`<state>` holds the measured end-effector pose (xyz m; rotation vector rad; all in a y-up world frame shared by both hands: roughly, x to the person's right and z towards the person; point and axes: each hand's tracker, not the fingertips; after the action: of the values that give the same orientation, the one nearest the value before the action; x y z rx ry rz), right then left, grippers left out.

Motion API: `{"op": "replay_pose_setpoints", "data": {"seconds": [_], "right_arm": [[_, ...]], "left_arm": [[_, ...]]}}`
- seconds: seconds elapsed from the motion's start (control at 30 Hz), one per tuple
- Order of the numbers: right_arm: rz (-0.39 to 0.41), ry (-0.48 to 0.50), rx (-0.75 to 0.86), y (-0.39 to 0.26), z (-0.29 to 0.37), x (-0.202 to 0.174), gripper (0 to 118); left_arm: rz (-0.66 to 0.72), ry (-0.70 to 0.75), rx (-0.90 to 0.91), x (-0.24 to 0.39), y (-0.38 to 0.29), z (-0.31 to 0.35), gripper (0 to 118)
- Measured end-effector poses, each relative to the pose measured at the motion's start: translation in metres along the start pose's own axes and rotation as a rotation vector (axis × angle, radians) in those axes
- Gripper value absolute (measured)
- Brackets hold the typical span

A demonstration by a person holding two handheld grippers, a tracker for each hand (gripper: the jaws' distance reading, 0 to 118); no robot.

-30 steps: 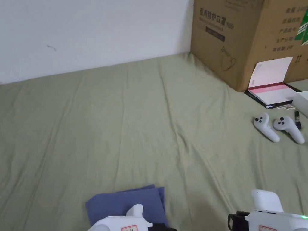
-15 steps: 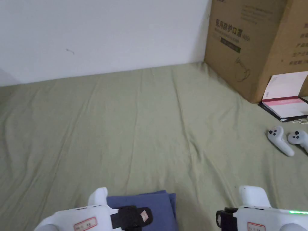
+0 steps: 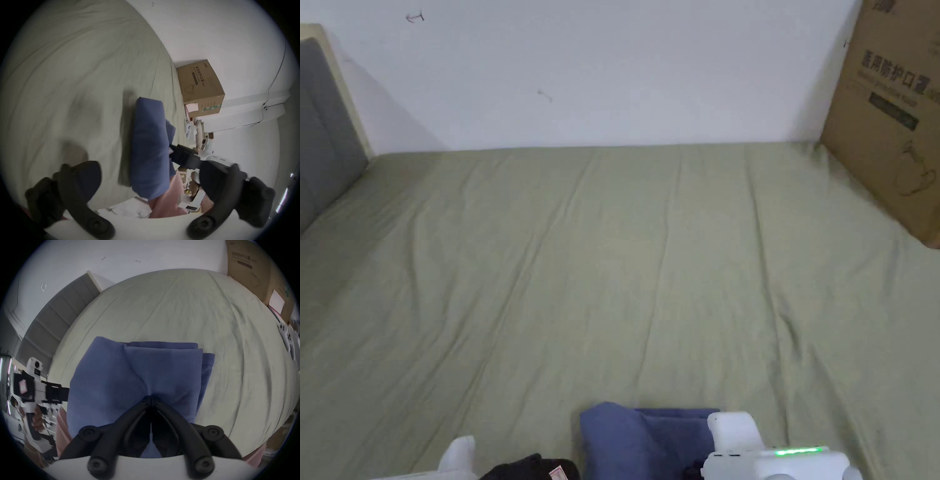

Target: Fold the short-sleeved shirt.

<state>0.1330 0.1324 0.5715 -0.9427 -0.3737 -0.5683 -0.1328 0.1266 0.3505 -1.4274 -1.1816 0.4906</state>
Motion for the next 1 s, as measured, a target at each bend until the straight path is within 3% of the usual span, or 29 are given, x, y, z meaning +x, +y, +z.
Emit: {"op": "replay_pose_setpoints", "data": {"seconds": [0.13, 0.27, 0.37, 0.43, 0.47, 0.5, 0.53, 0.57, 0.63, 0.8, 1.0], "right_arm": [[-0.051, 0.031, -0.018, 0.004, 0.002, 0.010, 1], [-0.053, 0.028, -0.013, 0.002, 0.002, 0.008, 1], [-0.050, 0.023, -0.013, 0.002, 0.002, 0.007, 1], [-0.059, 0.028, -0.015, 0.003, 0.002, 0.008, 1], [-0.069, 0.032, -0.017, 0.003, 0.002, 0.009, 1], [-0.076, 0.032, -0.017, 0.003, 0.003, 0.010, 1], [-0.076, 0.030, -0.016, 0.004, 0.004, 0.010, 1], [-0.071, 0.013, -0.017, 0.004, 0.005, 0.009, 1], [-0.076, 0.028, -0.019, 0.006, 0.007, 0.007, 1], [-0.041, 0.004, 0.015, 0.010, 0.024, -0.001, 0], [-0.068, -0.013, 0.050, 0.015, 0.035, 0.004, 0]], "left_arm": [[0.039, -0.039, -0.009, -0.004, 0.016, -0.022, 118], [0.069, -0.096, -0.105, -0.005, 0.027, -0.067, 118], [0.187, -0.225, -0.100, -0.013, 0.024, -0.088, 118], [0.166, -0.216, -0.100, -0.013, 0.022, -0.095, 117], [0.137, -0.173, -0.094, -0.013, 0.021, -0.093, 109], [0.079, -0.083, -0.095, -0.009, 0.021, -0.091, 89], [0.035, 0.013, -0.097, -0.008, 0.021, -0.092, 40], [0.029, 0.065, -0.123, -0.015, 0.022, -0.093, 32], [0.155, -0.130, -0.127, -0.024, 0.024, -0.082, 30], [0.058, -0.037, -0.123, -0.024, 0.038, -0.058, 30], [-0.042, 0.173, -0.034, -0.047, 0.088, 0.041, 30]]}}
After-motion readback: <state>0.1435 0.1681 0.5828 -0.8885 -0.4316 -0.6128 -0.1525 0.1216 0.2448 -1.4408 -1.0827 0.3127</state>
